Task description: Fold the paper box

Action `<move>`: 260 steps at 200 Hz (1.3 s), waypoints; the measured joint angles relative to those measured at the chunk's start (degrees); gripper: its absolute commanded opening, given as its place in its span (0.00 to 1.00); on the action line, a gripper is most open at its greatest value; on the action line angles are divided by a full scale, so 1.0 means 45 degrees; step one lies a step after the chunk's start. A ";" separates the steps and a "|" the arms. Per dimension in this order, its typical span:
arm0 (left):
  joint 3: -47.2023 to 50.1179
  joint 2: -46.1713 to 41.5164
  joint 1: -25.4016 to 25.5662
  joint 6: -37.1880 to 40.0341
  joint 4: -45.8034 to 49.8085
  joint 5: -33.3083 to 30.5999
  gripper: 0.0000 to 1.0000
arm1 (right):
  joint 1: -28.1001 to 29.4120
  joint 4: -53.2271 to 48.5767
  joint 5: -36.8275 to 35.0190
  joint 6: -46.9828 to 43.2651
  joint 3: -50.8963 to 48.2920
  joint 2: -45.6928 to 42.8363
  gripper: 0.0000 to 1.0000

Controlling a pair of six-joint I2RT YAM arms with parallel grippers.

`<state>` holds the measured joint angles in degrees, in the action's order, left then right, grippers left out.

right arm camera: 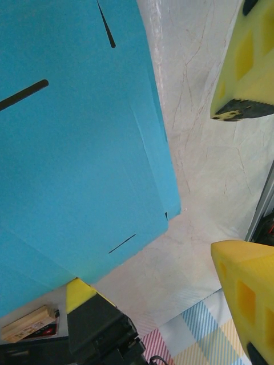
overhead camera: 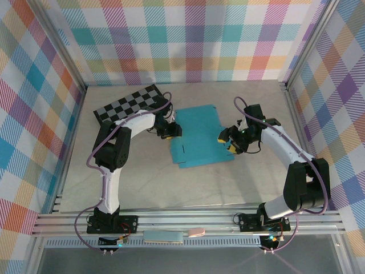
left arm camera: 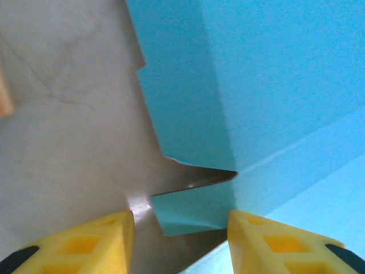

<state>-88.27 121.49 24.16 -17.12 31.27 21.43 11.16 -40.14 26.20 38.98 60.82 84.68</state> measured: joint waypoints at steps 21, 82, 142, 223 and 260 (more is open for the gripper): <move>0.0457 -0.0170 0.0121 -0.0491 -0.0350 0.0816 0.46 | -0.0194 -0.0019 -0.0034 -0.0330 0.0005 0.0214 0.58; 0.1710 -0.1180 0.0432 -0.1248 -0.0942 0.1807 0.48 | -0.0413 -0.0083 -0.0340 -0.0996 0.0034 0.1409 0.57; 0.1617 -0.1433 0.0335 0.0316 0.0340 0.1365 0.52 | -0.0423 -0.0151 -0.0471 -0.1350 0.0321 0.2108 0.57; 0.0986 -0.0724 0.0379 0.1773 0.1049 0.1608 0.58 | -0.0423 -0.0117 -0.0364 -0.1540 0.0321 0.2521 0.57; 0.0986 -0.0699 0.0481 0.1783 0.1025 0.1661 0.58 | -0.0423 0.0005 -0.0374 -0.1613 0.0321 0.3007 0.57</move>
<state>-83.83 118.34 26.33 -9.10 35.88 28.91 9.26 -40.12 24.51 31.73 62.26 98.21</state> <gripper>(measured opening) 0.576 0.573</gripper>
